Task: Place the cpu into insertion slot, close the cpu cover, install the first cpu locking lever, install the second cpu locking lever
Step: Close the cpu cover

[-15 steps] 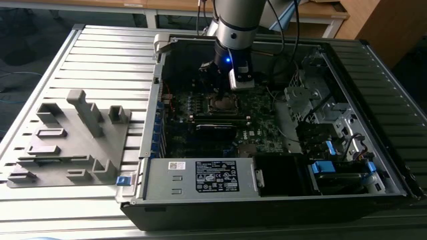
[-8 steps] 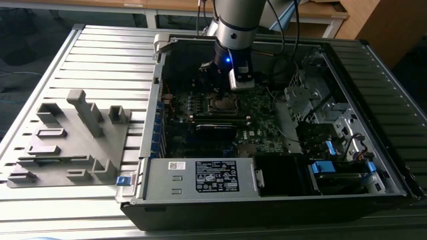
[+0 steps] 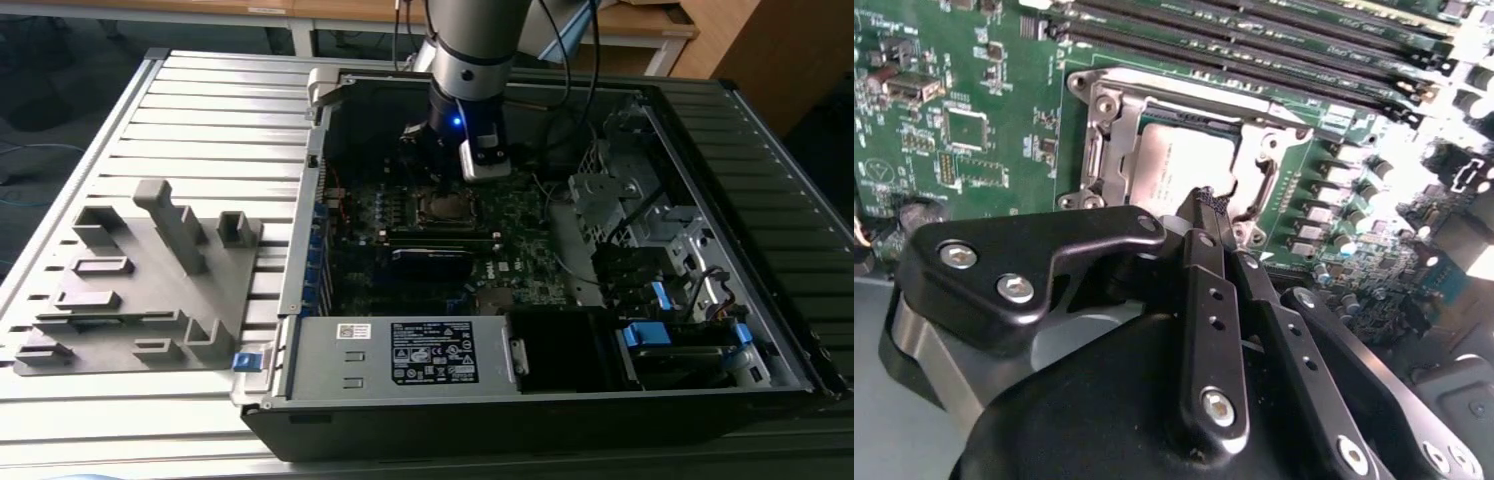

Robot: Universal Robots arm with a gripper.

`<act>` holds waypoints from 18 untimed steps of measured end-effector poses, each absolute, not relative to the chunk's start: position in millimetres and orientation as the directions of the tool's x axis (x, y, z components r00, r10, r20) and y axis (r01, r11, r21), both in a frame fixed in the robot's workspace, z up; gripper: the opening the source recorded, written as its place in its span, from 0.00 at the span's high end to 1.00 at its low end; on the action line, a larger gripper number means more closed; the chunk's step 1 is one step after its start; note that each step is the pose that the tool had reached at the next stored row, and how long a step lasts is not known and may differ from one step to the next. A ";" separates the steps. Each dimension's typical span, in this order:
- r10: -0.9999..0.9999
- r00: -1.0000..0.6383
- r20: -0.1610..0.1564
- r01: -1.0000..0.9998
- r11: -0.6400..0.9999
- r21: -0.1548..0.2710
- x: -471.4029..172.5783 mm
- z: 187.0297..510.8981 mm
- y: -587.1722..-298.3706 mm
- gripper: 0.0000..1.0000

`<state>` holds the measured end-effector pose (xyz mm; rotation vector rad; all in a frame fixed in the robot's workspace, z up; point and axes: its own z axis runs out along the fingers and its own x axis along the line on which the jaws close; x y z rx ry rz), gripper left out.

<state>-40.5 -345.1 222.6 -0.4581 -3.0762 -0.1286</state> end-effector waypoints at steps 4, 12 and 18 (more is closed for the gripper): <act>0.277 -0.960 0.040 0.280 0.957 0.079 -40.4 222.5 -345.1 0.89; 0.146 -0.989 0.040 0.148 0.986 0.079 -40.2 221.0 -345.1 0.89; 0.073 -0.997 0.039 0.076 0.994 0.079 -40.3 219.7 -345.1 0.89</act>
